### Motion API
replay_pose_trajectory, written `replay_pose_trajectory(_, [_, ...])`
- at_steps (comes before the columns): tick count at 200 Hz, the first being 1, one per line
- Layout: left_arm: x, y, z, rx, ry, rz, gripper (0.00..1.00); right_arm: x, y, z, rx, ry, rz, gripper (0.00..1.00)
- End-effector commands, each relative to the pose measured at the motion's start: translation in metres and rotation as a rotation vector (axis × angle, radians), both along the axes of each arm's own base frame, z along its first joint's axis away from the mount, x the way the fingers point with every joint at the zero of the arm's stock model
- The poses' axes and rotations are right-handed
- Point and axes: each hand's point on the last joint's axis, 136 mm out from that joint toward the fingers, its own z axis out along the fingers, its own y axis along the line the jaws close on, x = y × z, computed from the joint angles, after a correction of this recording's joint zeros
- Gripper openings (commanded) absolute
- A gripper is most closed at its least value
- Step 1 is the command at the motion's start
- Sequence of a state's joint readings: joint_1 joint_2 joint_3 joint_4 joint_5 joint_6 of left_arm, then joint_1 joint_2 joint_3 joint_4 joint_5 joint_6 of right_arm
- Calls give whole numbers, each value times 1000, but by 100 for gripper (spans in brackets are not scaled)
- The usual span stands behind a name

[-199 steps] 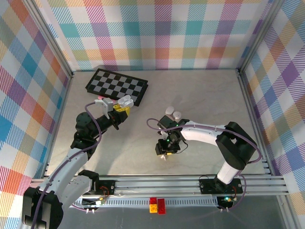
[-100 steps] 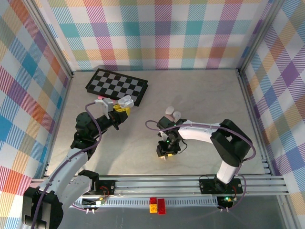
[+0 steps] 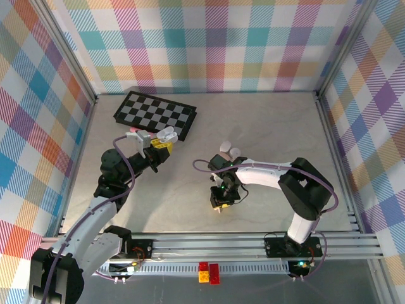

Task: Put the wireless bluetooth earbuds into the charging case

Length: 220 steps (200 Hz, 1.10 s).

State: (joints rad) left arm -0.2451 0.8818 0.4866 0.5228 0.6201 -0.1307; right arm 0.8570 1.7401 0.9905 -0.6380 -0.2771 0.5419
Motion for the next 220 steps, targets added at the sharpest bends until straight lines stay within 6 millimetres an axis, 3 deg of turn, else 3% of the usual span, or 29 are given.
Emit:
replay_pose_trajectory(1, [-2, 0, 10, 5, -35, -16, 1, 4, -1, 3, -18, -23, -9, 24])
replay_pose_trajectory(50, [-1, -1, 10, 8, -33, -20, 1, 23, -3, 15, -2, -152, -44, 22])
replay_pose_trajectory(97, [-2, -4, 12, 24, -64, -32, 3, 51, -6, 39, 61, -370, -95, 22])
replay_pose_trajectory(171, [-12, -48, -18, 142, -16, -149, 3, 88, -29, 83, 162, -612, -226, 21])
replay_pose_trajectory(220, [-11, -58, -22, 146, -7, -178, 3, 89, -45, 75, 130, -570, -246, 21])
